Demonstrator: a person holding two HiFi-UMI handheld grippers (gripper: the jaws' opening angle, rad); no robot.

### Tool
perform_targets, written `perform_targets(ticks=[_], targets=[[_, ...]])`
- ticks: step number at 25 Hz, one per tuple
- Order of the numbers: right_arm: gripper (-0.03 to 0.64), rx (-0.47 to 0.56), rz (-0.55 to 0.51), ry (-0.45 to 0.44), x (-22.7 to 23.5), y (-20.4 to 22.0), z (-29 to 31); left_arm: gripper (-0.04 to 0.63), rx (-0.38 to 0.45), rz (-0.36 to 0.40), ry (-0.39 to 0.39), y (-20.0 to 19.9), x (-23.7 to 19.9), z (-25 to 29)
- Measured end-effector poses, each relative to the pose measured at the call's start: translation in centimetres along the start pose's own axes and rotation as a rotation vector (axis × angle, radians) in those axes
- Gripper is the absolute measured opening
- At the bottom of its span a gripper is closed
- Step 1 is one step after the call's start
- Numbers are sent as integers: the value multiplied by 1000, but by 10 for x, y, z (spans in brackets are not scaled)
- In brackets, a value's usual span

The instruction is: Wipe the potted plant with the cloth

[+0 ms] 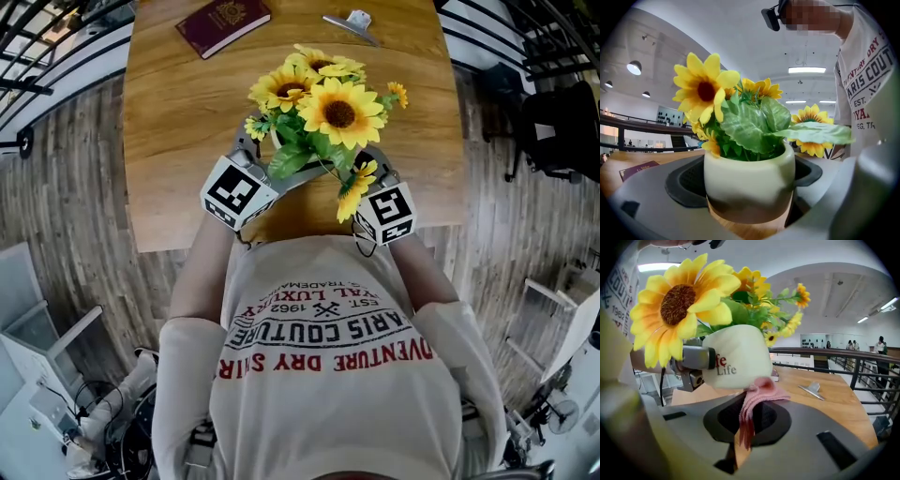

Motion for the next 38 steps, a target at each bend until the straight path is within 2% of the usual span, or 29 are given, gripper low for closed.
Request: perform_targets(ticks=[5, 10, 20, 27, 32, 38], targets=[[34, -13, -100, -26, -18, -3, 8, 537, -35, 22, 61, 8, -1, -6], [34, 23, -164, -98, -45, -8, 18, 537, 6, -23, 81, 3, -5, -17], [34, 82, -153, -131, -65, -17, 31, 537, 57, -33, 76, -8, -9, -23], [34, 51, -157, -172, -71, -11, 26, 537, 71, -50, 65, -3, -8, -29], [34, 48, -145, -163, -65, -9, 16, 537, 51, -51, 59, 2, -10, -32], [34, 14, -132, -111, -46, 2, 3, 537, 2, 4, 89, 10, 1, -27]])
Point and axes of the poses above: the fingertips, and each gripper's own axes: z forward along the fingers, x to its right, y out of its underside, the point moved 6 cm from there along -z, backward along the fingers, and after that the axes turned 12 degrees about z, right-handed, at the moved point
